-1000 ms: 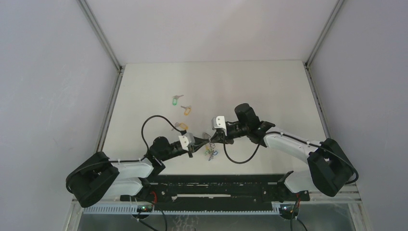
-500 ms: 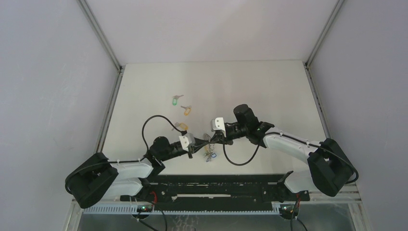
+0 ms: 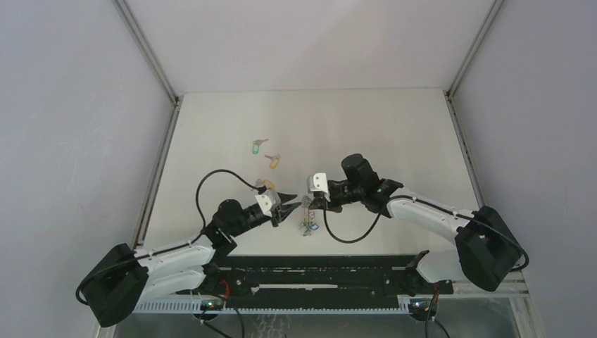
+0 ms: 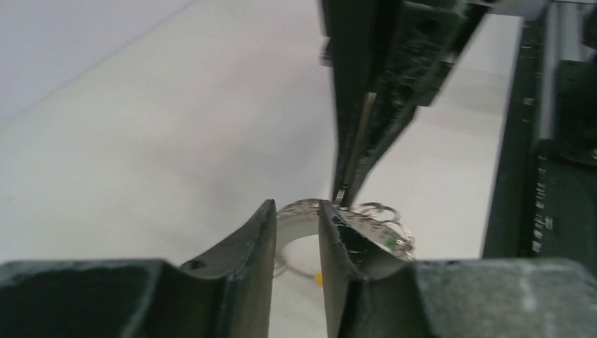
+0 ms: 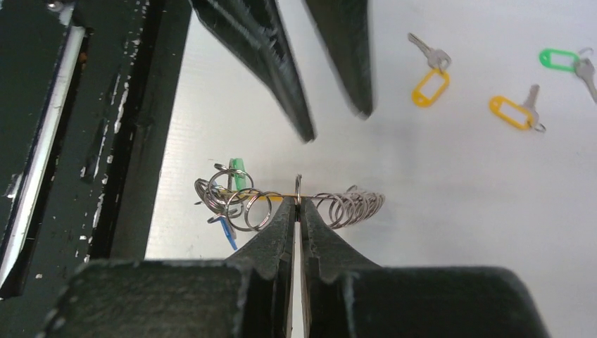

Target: Put the keys on the keyring

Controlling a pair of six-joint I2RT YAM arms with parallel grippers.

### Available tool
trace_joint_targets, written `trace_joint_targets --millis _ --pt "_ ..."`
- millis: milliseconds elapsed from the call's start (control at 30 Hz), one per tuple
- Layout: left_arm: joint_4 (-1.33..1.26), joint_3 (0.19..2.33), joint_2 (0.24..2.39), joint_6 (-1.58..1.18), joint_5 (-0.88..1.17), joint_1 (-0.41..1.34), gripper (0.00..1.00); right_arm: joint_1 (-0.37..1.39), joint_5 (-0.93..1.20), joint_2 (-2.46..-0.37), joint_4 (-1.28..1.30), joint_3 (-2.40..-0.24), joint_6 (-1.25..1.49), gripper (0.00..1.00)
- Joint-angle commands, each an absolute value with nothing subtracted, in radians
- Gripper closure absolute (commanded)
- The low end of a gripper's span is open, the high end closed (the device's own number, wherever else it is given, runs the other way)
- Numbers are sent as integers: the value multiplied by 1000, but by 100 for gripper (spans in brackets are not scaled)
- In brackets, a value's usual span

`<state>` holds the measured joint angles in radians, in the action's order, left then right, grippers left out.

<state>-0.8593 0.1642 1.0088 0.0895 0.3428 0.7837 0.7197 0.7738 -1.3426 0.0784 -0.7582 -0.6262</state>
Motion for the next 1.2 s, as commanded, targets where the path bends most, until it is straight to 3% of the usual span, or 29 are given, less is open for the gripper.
trace_joint_targets --millis 0,300,567,800,1167 --pt "-721 258 933 60 118 781 63 719 692 -1242 30 -732 -570 100" --pt "-294 437 925 -48 -304 754 45 694 635 -1085 -200 -552 -463 100" --pt "-39 670 1197 -175 -287 598 43 654 631 -1023 -270 -500 -422 100" --pt "-22 774 1428 -256 -203 453 43 652 621 -1017 -267 -499 -418 100" --pt "13 879 1661 -343 -89 372 47 651 640 -1031 -268 -499 -425 100"
